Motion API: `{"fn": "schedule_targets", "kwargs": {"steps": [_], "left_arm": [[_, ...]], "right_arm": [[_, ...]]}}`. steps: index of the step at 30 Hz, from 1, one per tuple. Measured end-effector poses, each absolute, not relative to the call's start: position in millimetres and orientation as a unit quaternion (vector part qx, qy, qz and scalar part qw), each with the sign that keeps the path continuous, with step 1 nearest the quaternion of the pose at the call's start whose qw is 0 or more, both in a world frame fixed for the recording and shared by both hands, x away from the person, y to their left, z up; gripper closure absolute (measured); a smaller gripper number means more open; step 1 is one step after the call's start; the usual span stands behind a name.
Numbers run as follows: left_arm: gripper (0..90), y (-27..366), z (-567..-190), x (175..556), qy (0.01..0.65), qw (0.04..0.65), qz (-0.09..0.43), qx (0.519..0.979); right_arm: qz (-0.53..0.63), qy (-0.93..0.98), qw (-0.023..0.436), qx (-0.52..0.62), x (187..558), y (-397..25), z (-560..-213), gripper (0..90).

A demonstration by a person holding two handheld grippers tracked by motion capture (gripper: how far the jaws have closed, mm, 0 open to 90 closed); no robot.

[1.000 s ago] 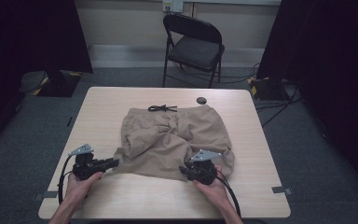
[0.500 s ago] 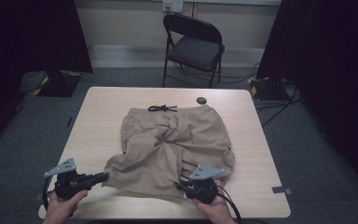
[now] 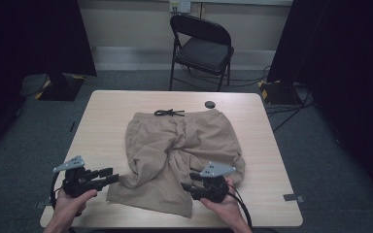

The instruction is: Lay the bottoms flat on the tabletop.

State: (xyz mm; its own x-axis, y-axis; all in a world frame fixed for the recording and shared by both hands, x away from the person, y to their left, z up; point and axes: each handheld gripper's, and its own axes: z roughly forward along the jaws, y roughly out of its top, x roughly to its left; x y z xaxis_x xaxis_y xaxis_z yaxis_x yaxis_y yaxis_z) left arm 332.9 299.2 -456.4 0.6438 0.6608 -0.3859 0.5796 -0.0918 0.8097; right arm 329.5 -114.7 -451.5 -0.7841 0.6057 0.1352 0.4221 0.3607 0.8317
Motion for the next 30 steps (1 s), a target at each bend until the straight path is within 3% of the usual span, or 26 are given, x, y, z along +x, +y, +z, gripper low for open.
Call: {"fn": "schedule_targets", "kwargs": {"steps": [6,8,11,13,17,24,28,30], "left_arm": [[49.2,273.6,-479.7,347.8,0.410,0.485,0.006,0.772],[59.2,271.8,-484.9,345.6,0.408,0.475,0.000,0.780],[82.5,278.0,-486.7,340.2,0.400,0.471,-0.002,0.786],[88.6,286.6,-485.2,333.4,0.406,0.475,-0.003,0.781],[89.3,311.2,-487.7,315.6,0.424,0.469,0.001,0.775],[88.7,338.9,-495.5,287.4,0.450,0.464,0.008,0.763],[73.5,341.9,-488.9,289.5,0.448,0.481,0.015,0.753],[67.5,338.5,-481.9,295.9,0.450,0.490,0.021,0.746]], "right_arm": [[0.450,0.824,0.097,0.330,357.8,-105.2,-463.8,50.4],[0.445,0.828,0.094,0.329,361.1,-100.0,-468.5,53.6],[0.441,0.832,0.087,0.326,363.0,-94.0,-474.6,66.2],[0.438,0.834,0.084,0.325,362.5,-91.9,-477.1,75.0],[0.437,0.837,0.078,0.320,356.5,-90.6,-476.6,83.5],[0.423,0.852,0.061,0.302,337.1,-93.8,-482.4,88.8],[0.408,0.865,0.055,0.285,319.6,-94.5,-490.5,90.0],[0.406,0.867,0.055,0.285,315.4,-94.7,-491.7,85.2]]}}
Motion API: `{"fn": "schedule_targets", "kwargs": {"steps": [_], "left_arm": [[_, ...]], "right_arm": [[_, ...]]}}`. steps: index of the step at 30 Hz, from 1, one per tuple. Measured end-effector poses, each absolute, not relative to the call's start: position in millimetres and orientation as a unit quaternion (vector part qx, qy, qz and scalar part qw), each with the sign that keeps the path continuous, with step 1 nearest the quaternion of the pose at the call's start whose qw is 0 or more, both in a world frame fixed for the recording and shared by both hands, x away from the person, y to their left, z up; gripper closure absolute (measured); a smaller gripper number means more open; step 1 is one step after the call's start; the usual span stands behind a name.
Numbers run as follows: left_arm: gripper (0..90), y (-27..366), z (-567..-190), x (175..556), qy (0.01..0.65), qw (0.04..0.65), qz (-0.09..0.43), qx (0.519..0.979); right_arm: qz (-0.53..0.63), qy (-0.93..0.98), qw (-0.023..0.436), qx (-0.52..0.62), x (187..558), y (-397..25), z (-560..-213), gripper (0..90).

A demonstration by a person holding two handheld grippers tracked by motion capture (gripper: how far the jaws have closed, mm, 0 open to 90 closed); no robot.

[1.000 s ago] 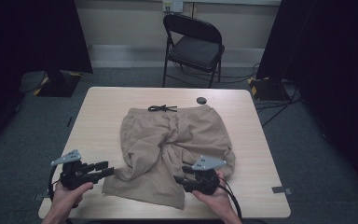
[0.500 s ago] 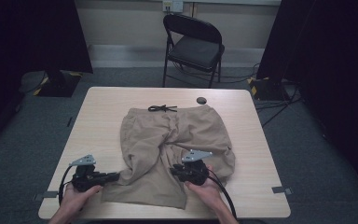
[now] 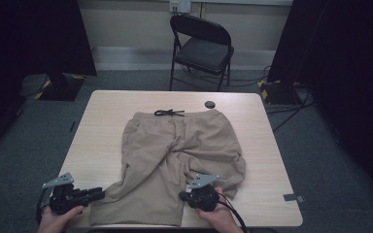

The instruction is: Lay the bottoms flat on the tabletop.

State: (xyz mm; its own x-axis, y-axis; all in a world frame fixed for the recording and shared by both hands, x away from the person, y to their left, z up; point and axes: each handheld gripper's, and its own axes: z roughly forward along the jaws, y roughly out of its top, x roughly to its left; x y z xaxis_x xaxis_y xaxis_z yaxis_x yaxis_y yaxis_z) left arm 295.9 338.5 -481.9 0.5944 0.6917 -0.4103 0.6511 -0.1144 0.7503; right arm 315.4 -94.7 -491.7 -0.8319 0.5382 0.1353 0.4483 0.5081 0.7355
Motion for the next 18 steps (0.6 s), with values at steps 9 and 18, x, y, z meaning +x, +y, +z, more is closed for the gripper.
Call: {"fn": "schedule_targets", "kwargs": {"steps": [9,18], "left_arm": [[52.0,300.7,-478.4,364.8,0.465,0.489,0.002,0.739],[83.9,283.0,-489.0,391.0,0.472,0.444,0.021,0.761]], "right_arm": [[0.450,0.842,0.072,0.288,336.0,-78.8,-470.5,67.0],[0.430,0.854,0.060,0.286,341.5,-65.5,-487.6,62.5]]}}
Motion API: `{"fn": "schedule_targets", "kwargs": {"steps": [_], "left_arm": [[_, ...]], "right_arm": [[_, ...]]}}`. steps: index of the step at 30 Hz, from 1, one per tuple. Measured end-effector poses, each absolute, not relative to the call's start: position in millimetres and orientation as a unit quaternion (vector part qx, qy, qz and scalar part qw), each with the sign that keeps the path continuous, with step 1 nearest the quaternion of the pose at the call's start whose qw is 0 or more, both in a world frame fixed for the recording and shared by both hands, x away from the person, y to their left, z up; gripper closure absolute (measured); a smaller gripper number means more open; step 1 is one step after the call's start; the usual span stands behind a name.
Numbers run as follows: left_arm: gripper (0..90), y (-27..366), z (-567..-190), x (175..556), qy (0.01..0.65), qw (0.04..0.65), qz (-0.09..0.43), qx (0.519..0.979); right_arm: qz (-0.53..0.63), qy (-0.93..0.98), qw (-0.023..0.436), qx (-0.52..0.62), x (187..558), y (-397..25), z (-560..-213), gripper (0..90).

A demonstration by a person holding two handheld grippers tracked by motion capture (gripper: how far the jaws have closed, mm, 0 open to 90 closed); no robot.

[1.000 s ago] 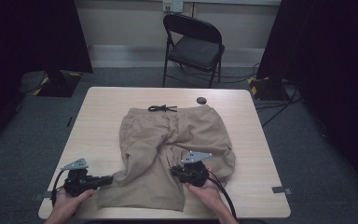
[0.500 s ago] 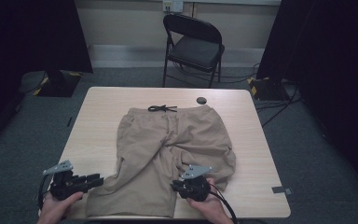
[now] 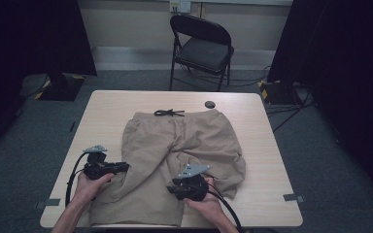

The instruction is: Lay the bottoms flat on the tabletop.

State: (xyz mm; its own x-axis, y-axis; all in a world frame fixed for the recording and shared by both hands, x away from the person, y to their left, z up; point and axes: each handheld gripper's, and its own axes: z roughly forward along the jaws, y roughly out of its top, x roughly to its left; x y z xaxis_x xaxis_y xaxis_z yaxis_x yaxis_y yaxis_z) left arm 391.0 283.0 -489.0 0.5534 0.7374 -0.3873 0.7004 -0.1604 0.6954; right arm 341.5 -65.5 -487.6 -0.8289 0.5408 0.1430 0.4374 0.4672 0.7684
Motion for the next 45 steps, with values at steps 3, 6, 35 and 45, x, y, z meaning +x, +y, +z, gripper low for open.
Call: {"fn": "schedule_targets", "kwargs": {"steps": [3,6,35,45], "left_arm": [[87.4,294.2,-489.0,394.5,0.483,0.451,0.031,0.750],[87.7,305.1,-488.4,396.0,0.495,0.456,0.035,0.739],[63.2,329.7,-474.8,389.7,0.498,0.455,0.085,0.733],[57.7,317.7,-439.3,380.8,0.469,0.484,0.100,0.732]], "right_arm": [[0.423,0.858,0.058,0.285,339.0,-65.2,-490.9,61.4],[0.420,0.861,0.053,0.281,335.2,-64.8,-492.7,61.1],[0.397,0.884,0.027,0.244,277.1,-91.4,-491.2,58.1],[0.430,0.839,0.085,0.324,310.0,-138.9,-463.7,47.5]]}}
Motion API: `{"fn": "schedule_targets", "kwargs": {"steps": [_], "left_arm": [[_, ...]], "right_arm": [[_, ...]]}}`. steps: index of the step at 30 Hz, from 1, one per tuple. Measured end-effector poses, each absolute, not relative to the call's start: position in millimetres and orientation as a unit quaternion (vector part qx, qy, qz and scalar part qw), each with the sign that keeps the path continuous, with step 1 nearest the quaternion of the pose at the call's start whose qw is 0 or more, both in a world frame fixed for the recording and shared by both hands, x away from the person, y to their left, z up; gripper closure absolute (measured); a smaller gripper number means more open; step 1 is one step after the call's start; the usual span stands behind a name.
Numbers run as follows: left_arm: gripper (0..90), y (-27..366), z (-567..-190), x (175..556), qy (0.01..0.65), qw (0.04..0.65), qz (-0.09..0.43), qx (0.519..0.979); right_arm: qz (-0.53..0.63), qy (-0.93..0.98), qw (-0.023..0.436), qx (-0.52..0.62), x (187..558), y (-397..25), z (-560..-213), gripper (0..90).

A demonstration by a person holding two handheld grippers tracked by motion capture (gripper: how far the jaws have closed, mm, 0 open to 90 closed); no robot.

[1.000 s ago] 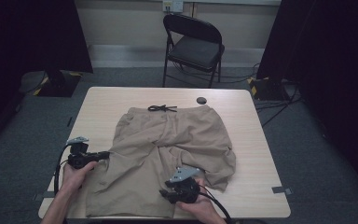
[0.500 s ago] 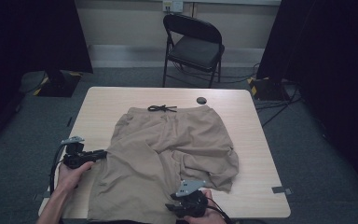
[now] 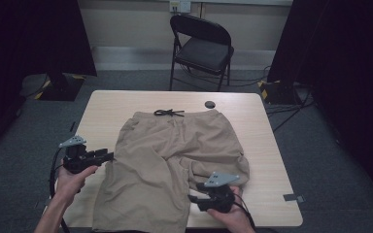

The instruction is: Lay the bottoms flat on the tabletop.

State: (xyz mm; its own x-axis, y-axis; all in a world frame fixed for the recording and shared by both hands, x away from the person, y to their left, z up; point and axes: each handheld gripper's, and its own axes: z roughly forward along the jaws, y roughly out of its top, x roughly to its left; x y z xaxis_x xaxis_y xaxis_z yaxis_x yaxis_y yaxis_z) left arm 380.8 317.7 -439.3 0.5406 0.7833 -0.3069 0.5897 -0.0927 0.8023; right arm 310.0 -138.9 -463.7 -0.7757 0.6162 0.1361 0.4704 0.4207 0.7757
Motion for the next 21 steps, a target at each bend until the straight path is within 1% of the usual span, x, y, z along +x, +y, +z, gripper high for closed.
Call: {"fn": "schedule_targets", "kwargs": {"steps": [4,11,13,21], "left_arm": [[57.3,307.5,-441.1,378.7,0.465,0.484,0.088,0.736],[57.4,275.7,-438.7,375.1,0.439,0.498,0.064,0.745],[57.4,264.2,-439.0,375.5,0.424,0.495,0.060,0.756],[56.7,224.2,-441.7,377.8,0.400,0.495,0.038,0.770]], "right_arm": [[0.429,0.819,0.116,0.363,323.2,-167.3,-461.5,44.8],[0.405,0.806,0.145,0.406,336.7,-201.0,-470.3,40.4],[0.399,0.803,0.149,0.417,338.7,-207.9,-473.6,38.2],[0.392,0.796,0.159,0.432,342.4,-226.8,-475.1,33.0]]}}
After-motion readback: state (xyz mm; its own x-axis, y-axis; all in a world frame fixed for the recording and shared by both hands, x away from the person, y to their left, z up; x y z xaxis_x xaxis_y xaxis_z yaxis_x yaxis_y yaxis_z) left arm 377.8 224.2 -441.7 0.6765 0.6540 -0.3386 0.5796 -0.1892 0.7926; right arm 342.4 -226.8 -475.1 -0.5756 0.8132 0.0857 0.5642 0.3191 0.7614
